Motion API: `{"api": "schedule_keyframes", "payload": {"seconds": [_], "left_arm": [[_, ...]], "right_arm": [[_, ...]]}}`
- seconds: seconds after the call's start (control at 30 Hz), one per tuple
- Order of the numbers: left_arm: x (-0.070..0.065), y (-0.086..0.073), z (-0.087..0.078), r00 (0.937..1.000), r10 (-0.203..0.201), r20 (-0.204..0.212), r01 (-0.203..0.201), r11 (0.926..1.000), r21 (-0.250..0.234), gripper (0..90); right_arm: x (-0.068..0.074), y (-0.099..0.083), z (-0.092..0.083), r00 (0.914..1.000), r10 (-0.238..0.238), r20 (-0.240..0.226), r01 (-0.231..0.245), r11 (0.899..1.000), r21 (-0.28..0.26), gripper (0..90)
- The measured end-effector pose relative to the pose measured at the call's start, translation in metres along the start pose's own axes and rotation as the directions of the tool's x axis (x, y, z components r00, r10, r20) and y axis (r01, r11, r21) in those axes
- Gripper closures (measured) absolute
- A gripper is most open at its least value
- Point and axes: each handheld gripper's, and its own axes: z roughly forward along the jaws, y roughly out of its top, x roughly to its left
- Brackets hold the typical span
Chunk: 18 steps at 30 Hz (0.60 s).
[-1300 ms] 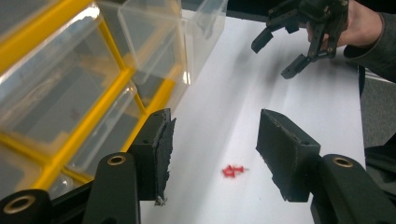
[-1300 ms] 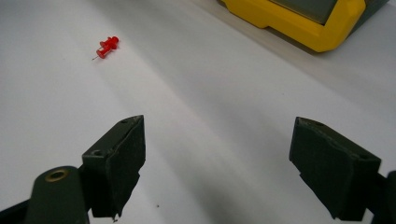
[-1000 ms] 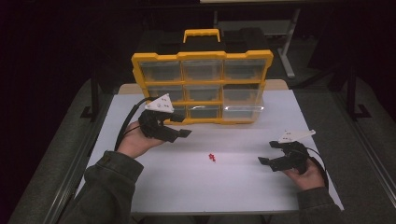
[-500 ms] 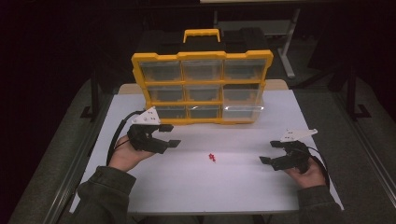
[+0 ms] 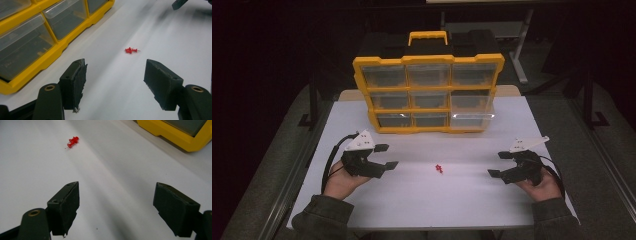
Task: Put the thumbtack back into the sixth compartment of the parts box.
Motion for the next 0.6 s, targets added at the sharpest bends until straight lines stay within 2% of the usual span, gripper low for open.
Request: {"api": "schedule_keyframes", "payload": {"seconds": [0.07, 0.1, 0.13, 0.23, 0.37, 0.6], "left_arm": [[0.000, -0.003, -0.001, 1.0000, 0.004, -0.005, -0.004, 1.0000, 0.002, 33.4], [-0.001, -0.008, -0.001, 0.9999, -0.013, -0.008, 0.013, 0.9998, -0.013, 33.3], [-0.001, -0.011, -0.001, 0.9998, -0.019, -0.008, 0.019, 0.9997, -0.016, 33.1], [-0.001, -0.017, -0.002, 0.9994, -0.029, -0.019, 0.029, 0.9994, -0.017, 32.7], [-0.002, -0.023, -0.001, 0.9990, -0.036, -0.025, 0.036, 0.9993, 0.010, 32.6], [-0.006, -0.035, -0.001, 0.9985, -0.047, -0.028, 0.048, 0.9986, 0.024, 32.3]], "right_arm": [[0.001, 0.002, -0.001, 0.9999, -0.006, -0.008, 0.006, 1.000, -0.004, 20.1], [0.000, 0.003, -0.002, 0.9998, -0.013, -0.013, 0.013, 1.000, 0.000, 20.0], [0.002, 0.005, -0.002, 0.9998, 0.004, -0.017, -0.004, 1.000, 0.014, 19.5], [0.003, 0.008, -0.003, 0.9996, -0.004, -0.028, 0.004, 1.000, 0.026, 17.9], [0.007, 0.016, -0.006, 0.9985, -0.019, -0.051, 0.020, 1.000, 0.021, 15.6], [0.018, 0.039, -0.006, 0.9962, -0.054, -0.069, 0.055, 0.998, 0.023, 24.0]]}}
